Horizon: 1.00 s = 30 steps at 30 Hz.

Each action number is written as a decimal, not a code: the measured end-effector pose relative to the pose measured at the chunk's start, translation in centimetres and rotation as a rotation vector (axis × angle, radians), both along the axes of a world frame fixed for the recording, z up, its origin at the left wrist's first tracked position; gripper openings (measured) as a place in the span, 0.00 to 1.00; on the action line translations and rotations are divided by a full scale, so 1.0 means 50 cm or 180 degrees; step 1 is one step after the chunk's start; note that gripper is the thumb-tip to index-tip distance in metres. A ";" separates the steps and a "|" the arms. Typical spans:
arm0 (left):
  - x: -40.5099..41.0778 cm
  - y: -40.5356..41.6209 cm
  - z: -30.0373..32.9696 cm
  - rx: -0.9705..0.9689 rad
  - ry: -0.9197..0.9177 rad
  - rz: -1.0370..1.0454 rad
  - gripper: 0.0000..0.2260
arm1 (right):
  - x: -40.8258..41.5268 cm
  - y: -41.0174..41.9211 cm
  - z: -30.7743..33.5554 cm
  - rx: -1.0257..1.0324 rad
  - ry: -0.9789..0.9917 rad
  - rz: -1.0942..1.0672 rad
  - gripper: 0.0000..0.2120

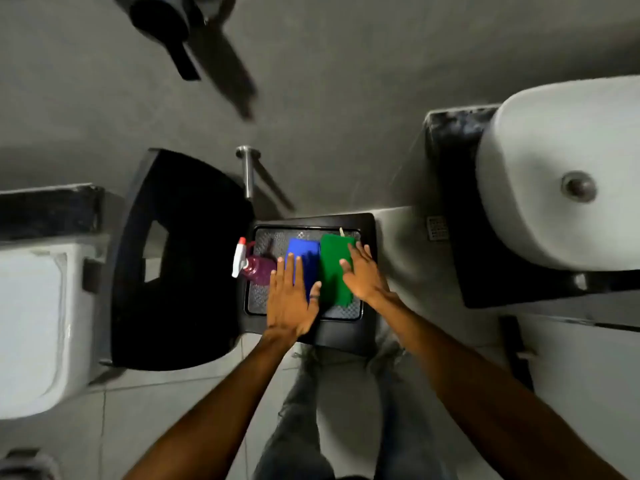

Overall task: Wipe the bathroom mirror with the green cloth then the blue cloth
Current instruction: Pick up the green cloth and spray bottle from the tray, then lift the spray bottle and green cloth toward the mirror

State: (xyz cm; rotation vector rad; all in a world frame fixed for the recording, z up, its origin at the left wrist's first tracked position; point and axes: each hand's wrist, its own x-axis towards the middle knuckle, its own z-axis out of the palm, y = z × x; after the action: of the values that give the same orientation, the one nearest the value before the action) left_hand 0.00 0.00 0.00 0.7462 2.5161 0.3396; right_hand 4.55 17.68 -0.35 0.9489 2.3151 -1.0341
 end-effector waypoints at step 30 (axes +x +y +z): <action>-0.284 0.027 0.120 0.2505 -0.0728 0.0652 0.32 | -0.055 0.086 0.177 -0.3499 0.2046 -0.3199 0.15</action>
State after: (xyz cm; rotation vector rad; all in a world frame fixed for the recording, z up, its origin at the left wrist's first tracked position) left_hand -14.22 1.33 5.99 0.6605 2.2066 1.4470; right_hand 1.79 21.98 8.52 1.3277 1.0012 -2.8778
